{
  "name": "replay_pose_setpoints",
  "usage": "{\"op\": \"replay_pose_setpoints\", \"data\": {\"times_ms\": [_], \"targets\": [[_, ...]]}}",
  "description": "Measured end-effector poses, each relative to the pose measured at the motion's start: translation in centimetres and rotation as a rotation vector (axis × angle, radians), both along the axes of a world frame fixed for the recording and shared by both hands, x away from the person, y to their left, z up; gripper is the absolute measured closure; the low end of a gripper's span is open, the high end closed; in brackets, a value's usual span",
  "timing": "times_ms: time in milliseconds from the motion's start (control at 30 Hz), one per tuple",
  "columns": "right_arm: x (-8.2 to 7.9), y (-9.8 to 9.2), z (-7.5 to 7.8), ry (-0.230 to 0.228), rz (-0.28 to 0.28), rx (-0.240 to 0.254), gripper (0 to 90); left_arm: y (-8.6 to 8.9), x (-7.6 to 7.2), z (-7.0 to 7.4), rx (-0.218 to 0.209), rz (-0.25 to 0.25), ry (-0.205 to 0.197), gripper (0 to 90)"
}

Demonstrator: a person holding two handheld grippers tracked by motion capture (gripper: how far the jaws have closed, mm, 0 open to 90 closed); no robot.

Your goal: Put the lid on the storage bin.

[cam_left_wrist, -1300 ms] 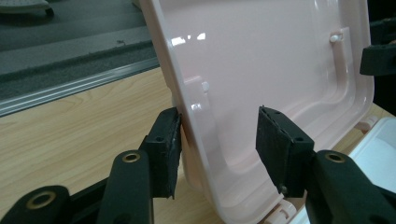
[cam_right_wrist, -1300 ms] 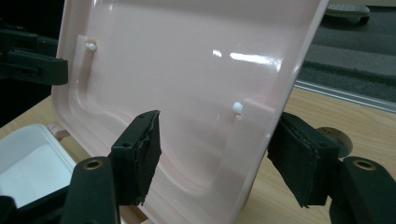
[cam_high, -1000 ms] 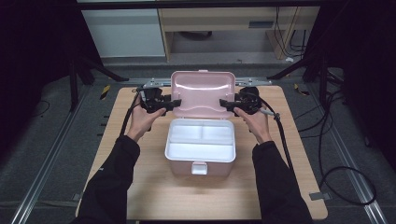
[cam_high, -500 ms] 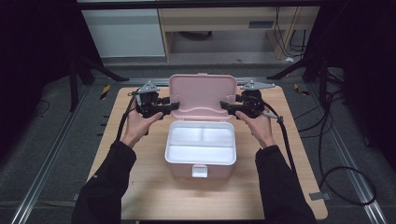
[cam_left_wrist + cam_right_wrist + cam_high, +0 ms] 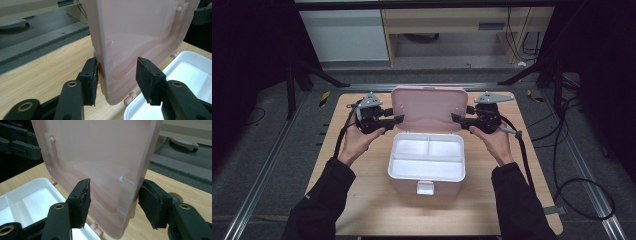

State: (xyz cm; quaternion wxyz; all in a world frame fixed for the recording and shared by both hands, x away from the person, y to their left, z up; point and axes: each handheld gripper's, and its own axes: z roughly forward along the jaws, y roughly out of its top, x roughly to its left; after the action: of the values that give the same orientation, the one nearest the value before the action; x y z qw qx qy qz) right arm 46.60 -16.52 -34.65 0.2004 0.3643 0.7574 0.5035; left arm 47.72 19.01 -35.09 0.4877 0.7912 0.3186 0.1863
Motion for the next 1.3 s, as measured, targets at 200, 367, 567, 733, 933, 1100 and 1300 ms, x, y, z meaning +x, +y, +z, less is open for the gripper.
{"op": "replay_pose_setpoints", "data": {"times_ms": [200,367,567,733,933,1100,1300], "targets": [[-1.0,0.0,0.5,-0.017,0.006,-0.011,46.1,-0.1,-0.9,0.2,0.007,-0.001,-0.016,51.7],[-1.7,0.0,0.7,-0.031,0.015,-0.024,46.1,0.2,-1.5,0.3,0.009,-0.013,-0.023,51.4],[-2.6,0.1,1.1,-0.044,0.027,-0.03,45.9,0.4,-2.6,0.5,0.021,-0.02,-0.029,51.3],[-3.7,-0.2,1.1,-0.053,0.027,-0.02,53.6,0.5,-3.6,0.5,0.03,-0.024,-0.049,51.2],[-4.6,-0.6,0.9,-0.056,0.028,-0.031,61.9,0.5,-4.6,0.4,0.044,-0.016,-0.062,53.4],[-5.0,-0.6,0.9,-0.045,0.035,-0.045,63.5,0.9,-5.3,0.1,0.032,-0.016,-0.051,56.8],[-5.7,-0.8,0.6,-0.034,0.041,-0.053,63.7,1.2,-6.1,-0.1,0.017,-0.022,-0.027,58.4]]}}
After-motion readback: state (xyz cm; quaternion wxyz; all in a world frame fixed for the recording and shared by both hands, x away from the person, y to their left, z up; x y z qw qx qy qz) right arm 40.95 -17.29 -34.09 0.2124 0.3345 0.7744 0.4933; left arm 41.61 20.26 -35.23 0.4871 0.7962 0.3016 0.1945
